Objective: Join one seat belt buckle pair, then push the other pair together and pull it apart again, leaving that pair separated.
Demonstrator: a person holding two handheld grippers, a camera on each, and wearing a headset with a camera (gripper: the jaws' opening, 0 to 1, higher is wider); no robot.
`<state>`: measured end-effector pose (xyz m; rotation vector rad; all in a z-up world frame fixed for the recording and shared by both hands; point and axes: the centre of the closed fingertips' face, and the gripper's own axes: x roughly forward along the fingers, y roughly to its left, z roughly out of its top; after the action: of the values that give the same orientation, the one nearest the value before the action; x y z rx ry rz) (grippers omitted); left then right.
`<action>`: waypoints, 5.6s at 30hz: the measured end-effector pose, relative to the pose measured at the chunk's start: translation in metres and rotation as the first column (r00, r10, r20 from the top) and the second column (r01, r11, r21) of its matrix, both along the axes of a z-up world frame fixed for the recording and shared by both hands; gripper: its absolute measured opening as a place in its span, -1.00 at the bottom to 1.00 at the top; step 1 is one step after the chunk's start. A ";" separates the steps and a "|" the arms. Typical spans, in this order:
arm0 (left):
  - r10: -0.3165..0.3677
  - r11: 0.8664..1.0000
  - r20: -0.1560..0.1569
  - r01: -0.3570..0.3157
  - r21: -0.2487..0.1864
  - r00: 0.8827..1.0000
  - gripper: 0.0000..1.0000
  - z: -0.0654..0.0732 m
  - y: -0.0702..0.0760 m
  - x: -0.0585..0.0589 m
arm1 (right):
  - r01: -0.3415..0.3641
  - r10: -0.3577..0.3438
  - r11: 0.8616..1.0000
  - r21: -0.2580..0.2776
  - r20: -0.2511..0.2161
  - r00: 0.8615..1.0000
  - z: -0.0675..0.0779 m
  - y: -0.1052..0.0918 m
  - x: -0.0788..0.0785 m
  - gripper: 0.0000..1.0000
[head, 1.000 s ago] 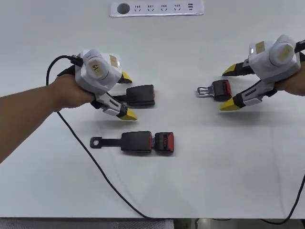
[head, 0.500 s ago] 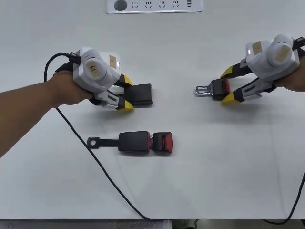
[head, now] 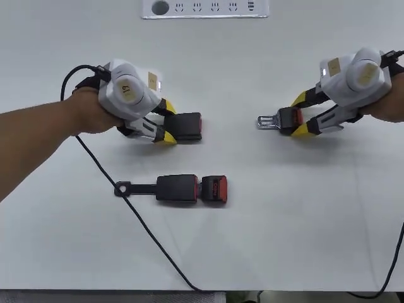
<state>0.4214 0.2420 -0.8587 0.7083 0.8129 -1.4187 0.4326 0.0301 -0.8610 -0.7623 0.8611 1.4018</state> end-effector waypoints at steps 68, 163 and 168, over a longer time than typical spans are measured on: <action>0.007 0.992 -0.007 -0.006 0.124 1.000 -0.39 -0.003 -0.004 0.000 | 0.029 -0.025 0.989 0.144 -0.033 0.999 0.002 0.144 -0.013 -0.36; -0.048 0.976 0.011 0.045 0.213 0.999 -0.37 -0.002 0.000 -0.002 | 0.089 -0.089 0.996 0.018 0.017 0.996 0.000 0.095 -0.016 -0.33; -0.048 0.976 0.011 0.044 0.213 0.999 -0.37 -0.002 0.001 -0.002 | 0.093 -0.093 0.996 0.007 0.018 0.995 0.001 0.083 -0.018 -0.32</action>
<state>0.4198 0.2427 -0.8605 0.9066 0.9504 -1.3775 0.4145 0.1127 -0.8605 -0.7202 0.8672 1.3128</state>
